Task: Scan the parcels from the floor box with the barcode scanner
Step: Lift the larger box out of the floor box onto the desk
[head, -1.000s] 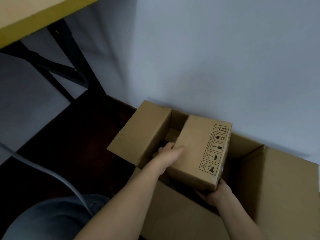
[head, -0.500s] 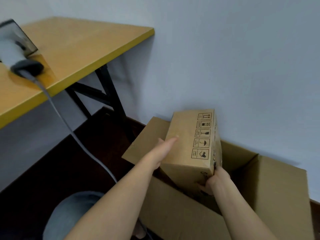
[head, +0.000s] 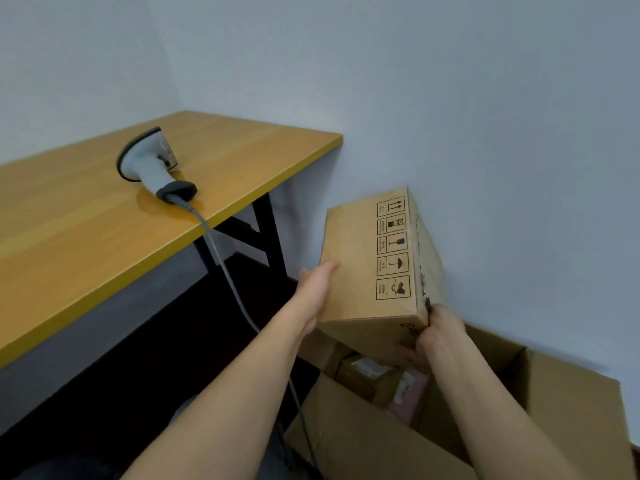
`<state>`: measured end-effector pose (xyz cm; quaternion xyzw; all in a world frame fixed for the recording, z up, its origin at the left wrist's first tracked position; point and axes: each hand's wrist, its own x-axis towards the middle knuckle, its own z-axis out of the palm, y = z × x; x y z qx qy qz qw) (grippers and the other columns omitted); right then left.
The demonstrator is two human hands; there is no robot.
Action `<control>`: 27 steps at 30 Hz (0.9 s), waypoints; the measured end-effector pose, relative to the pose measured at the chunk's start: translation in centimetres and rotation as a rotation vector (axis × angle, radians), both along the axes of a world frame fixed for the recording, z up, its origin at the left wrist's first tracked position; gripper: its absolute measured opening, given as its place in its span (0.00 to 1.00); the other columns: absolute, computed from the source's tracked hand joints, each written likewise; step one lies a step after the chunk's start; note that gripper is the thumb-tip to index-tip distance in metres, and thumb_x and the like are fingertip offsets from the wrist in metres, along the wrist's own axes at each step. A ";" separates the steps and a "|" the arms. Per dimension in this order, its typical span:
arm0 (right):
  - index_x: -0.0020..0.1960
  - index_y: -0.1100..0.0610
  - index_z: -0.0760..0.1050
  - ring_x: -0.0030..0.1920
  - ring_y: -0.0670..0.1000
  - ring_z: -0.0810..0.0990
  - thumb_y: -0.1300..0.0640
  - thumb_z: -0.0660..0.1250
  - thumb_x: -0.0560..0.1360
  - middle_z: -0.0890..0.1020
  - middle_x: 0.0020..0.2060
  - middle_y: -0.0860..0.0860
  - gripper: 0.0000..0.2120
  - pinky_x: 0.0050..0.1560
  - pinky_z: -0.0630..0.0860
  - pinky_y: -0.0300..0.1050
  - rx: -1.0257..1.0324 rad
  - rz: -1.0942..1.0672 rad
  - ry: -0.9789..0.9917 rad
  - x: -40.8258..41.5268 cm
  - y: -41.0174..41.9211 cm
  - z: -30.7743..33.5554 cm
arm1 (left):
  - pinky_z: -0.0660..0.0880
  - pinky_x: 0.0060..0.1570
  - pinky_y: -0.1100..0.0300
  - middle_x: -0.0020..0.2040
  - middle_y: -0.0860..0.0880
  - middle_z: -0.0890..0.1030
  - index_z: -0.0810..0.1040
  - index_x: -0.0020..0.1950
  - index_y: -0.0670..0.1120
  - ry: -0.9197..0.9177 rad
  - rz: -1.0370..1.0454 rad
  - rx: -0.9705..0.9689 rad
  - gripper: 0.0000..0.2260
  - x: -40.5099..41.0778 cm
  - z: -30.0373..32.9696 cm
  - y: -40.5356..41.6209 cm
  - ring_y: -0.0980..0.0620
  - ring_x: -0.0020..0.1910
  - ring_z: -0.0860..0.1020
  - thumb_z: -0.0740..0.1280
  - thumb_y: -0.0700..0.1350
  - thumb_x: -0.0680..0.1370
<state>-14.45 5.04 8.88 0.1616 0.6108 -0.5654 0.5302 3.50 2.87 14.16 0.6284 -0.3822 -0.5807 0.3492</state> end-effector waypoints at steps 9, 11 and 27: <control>0.54 0.56 0.74 0.48 0.58 0.84 0.55 0.69 0.75 0.82 0.49 0.56 0.10 0.49 0.82 0.58 -0.133 0.027 0.154 1.5 0.0 5.2 | 0.68 0.53 0.53 0.67 0.47 0.69 0.51 0.77 0.53 0.019 -0.007 -0.180 0.29 2.1 5.0 1.6 0.47 0.57 0.72 0.59 0.57 0.79; 0.46 0.55 0.72 0.49 0.57 0.82 0.54 0.68 0.75 0.82 0.50 0.57 0.07 0.51 0.81 0.57 -0.161 0.038 0.202 1.9 0.0 6.4 | 0.66 0.54 0.53 0.70 0.47 0.67 0.48 0.78 0.55 0.041 -0.015 -0.231 0.30 2.5 6.0 2.1 0.47 0.59 0.70 0.57 0.56 0.80; 0.63 0.49 0.72 0.50 0.59 0.82 0.49 0.70 0.69 0.81 0.55 0.54 0.22 0.52 0.80 0.63 -0.442 0.038 0.297 3.8 1.3 13.9 | 0.70 0.58 0.44 0.53 0.51 0.75 0.65 0.67 0.51 0.170 0.068 -0.276 0.24 6.6 14.7 5.0 0.49 0.51 0.74 0.51 0.65 0.79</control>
